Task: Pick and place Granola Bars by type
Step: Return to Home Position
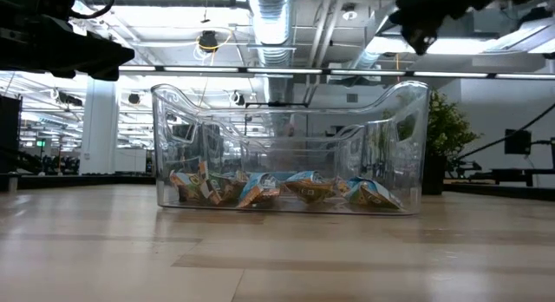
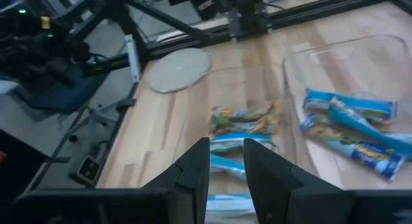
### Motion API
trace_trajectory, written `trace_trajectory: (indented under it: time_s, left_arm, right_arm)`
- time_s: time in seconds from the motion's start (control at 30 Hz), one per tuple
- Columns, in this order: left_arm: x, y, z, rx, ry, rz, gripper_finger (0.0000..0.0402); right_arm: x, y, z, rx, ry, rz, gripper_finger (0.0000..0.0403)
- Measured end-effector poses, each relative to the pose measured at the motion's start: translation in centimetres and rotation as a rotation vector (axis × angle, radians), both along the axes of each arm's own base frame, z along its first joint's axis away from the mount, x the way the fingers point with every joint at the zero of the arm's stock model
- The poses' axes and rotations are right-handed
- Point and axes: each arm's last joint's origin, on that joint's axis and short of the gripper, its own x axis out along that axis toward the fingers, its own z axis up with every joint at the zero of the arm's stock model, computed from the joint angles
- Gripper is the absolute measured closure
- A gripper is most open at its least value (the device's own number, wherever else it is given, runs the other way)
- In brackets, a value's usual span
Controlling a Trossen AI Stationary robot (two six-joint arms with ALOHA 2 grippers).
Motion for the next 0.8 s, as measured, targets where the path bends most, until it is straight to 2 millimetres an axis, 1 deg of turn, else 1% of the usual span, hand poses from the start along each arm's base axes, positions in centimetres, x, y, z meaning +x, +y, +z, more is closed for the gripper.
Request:
trace_trajectory:
  time_s: [0.13, 0.3, 0.43, 0.6, 0.8]
  left_arm:
    - [0.0, 0.0, 0.0, 0.000, 0.001, 0.000, 0.0287]
    - [0.0, 0.0, 0.0, 0.000, 0.000, 0.000, 0.0287]
    - [0.0, 0.0, 0.0, 0.000, 0.000, 0.000, 0.0287]
    - [0.0, 0.0, 0.0, 0.000, 0.000, 0.000, 0.0287]
    - [0.0, 0.0, 0.0, 0.000, 0.001, 0.000, 0.0287]
  right_arm:
    - [-1.6, 0.9, -1.6, -0.006, -0.034, 0.034, 0.0315]
    - [-3.6, 2.1, -3.7, 0.001, -0.085, 0.119, 0.0315]
    - [-5.0, 2.9, -5.0, 0.034, -0.089, 0.178, 0.0315]
    - [-6.6, 3.3, -6.2, 0.065, -0.118, 0.225, 0.0315]
    - [-7.7, 3.3, -8.2, 0.064, -0.227, 0.259, 0.0315]
